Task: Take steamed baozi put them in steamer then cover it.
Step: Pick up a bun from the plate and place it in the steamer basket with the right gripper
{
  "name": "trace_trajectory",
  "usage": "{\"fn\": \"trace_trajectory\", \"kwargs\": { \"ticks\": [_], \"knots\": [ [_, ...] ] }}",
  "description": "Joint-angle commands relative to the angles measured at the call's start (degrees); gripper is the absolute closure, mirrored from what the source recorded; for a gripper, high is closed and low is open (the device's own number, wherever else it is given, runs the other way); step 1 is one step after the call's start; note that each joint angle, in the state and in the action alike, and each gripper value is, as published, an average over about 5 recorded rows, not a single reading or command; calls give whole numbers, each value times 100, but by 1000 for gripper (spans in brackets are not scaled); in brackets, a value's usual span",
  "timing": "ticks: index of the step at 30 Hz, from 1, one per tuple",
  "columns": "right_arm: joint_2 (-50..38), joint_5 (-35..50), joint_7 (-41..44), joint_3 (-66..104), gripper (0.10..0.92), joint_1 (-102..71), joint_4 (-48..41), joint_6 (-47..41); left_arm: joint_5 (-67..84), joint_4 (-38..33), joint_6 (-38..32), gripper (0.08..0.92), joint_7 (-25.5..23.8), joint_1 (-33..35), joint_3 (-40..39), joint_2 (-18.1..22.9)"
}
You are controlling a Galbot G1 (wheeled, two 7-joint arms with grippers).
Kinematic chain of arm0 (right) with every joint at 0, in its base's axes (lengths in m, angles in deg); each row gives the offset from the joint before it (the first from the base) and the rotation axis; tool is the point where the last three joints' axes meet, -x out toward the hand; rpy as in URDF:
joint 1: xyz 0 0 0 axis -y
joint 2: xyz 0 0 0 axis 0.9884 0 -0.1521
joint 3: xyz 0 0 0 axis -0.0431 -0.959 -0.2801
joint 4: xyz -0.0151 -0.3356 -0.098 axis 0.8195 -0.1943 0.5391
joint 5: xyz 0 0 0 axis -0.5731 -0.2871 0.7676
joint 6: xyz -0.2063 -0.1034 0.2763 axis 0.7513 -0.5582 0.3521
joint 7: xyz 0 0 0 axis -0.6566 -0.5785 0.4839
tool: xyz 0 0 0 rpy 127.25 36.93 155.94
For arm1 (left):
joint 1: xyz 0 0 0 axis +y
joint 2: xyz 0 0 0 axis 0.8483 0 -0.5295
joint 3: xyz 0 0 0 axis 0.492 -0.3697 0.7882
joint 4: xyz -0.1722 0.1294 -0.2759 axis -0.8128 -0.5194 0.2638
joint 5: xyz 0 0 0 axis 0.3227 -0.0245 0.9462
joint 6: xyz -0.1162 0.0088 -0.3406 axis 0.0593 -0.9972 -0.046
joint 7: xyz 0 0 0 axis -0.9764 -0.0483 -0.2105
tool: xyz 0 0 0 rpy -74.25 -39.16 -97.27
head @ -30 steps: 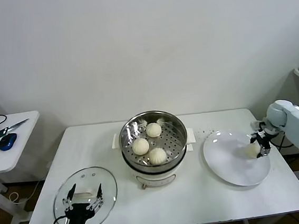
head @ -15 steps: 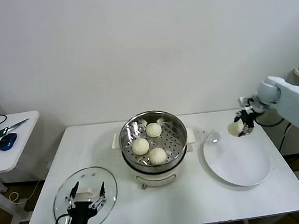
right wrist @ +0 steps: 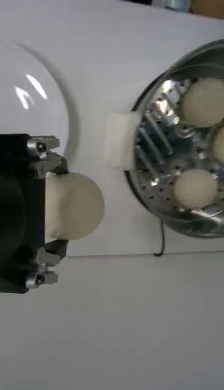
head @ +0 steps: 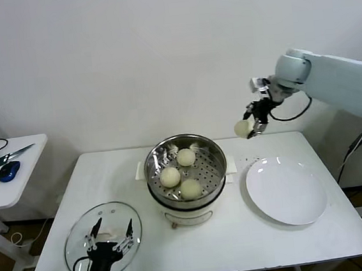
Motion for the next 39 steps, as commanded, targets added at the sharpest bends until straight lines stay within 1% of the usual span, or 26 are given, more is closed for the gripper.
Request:
{"fn": "trace_trajectory", "kwargs": {
  "ticks": [1,8,17,26,35,39],
  "knots": [
    [1075,1297,-369,-924,330,599,453,-373,-65,5,20,177,-2,-72,-146,9],
    [1504,1302,-540,-986,330,198,405,-410,-83,50,33,177,-2,-139,-173,36],
    [1760,1156,-705,-984,330,-364,234,-429,-59,117,8,177,-6,-153,-136,12],
    [1808,850,-778,-984,330,-785,51,-409,-48,119,-36,177,-1,-99,-81,10],
    [1725,703,-806,-934,321,-831,-15,-397,-55,88,-29,177,0,-64,-54,-11],
    [1659,670,-835,-867,298,-813,4,-401,-64,85,-31,177,0,-58,-58,-12]
  ]
}}
